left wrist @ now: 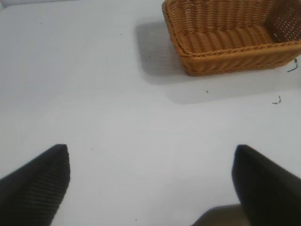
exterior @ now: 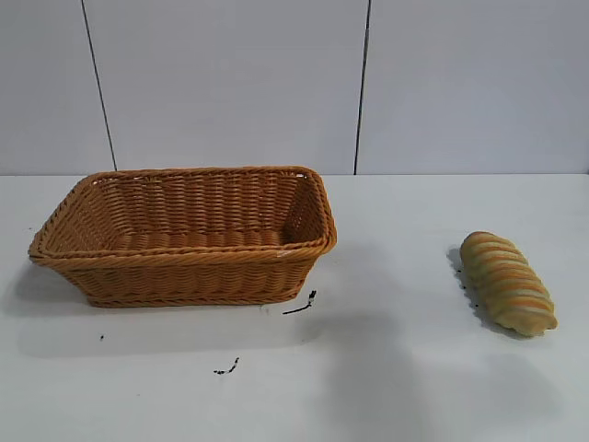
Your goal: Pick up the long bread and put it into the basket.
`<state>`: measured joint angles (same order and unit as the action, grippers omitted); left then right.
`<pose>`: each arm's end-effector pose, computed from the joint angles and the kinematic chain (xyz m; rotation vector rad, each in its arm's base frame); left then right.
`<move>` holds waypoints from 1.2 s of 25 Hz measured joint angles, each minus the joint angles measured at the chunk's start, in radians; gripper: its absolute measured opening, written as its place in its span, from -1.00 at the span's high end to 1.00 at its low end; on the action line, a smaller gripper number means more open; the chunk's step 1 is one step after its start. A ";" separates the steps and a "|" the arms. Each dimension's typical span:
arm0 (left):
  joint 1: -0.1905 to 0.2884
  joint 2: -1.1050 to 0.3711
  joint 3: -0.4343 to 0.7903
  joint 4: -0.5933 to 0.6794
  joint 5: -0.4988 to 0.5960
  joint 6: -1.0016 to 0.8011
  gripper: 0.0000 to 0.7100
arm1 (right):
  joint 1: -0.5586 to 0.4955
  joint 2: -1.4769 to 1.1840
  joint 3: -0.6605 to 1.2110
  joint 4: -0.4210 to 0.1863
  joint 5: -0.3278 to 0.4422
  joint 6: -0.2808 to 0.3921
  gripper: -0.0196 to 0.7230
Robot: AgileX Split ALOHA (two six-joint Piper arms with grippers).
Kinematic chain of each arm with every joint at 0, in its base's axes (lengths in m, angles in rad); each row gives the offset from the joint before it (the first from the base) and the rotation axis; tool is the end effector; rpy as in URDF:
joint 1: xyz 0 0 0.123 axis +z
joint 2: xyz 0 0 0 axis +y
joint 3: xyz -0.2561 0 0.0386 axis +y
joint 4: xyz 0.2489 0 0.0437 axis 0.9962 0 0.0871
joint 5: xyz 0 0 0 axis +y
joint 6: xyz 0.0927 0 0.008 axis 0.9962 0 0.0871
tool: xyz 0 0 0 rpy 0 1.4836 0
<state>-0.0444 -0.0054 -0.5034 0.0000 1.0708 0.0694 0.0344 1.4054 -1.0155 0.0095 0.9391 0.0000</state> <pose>0.0225 -0.0010 0.2770 0.1163 2.0423 0.0156 0.2725 0.0101 0.2397 -0.0423 2.8124 0.0201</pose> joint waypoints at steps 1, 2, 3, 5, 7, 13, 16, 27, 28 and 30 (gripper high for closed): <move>0.000 0.000 0.000 0.000 0.000 0.000 -0.96 | 0.000 0.054 -0.036 0.000 -0.002 0.000 -0.92; 0.000 0.000 0.000 0.000 0.000 0.000 -0.96 | 0.000 0.105 -0.072 0.002 -0.004 0.000 -0.92; 0.000 0.000 0.000 0.000 0.000 0.000 -0.96 | 0.000 0.145 -0.101 0.007 -0.010 0.000 -0.92; 0.000 0.000 0.000 0.000 0.000 0.000 -0.96 | 0.000 0.229 -0.162 0.016 -0.026 0.000 -0.92; 0.000 0.000 0.000 0.000 0.000 0.000 -0.96 | 0.000 0.295 -0.204 0.022 -0.040 0.000 -0.92; 0.000 0.000 0.000 0.000 0.000 0.000 -0.96 | 0.000 0.439 -0.255 0.023 -0.086 0.000 -0.92; 0.000 0.000 0.000 0.000 0.000 0.000 -0.96 | 0.011 0.486 -0.255 0.020 -0.107 0.000 -0.92; 0.000 0.000 0.000 0.000 0.000 0.000 -0.96 | 0.047 0.580 -0.261 0.000 -0.220 0.072 -0.92; 0.000 0.000 0.000 0.000 0.000 0.000 -0.96 | 0.047 0.588 -0.261 0.000 -0.232 0.076 -0.92; 0.000 0.000 0.000 0.000 0.000 0.000 -0.96 | 0.047 0.612 -0.262 -0.009 -0.259 0.079 -0.92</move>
<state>-0.0444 -0.0054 -0.5034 0.0000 1.0708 0.0694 0.0809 2.0169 -1.2778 0.0000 0.6803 0.0787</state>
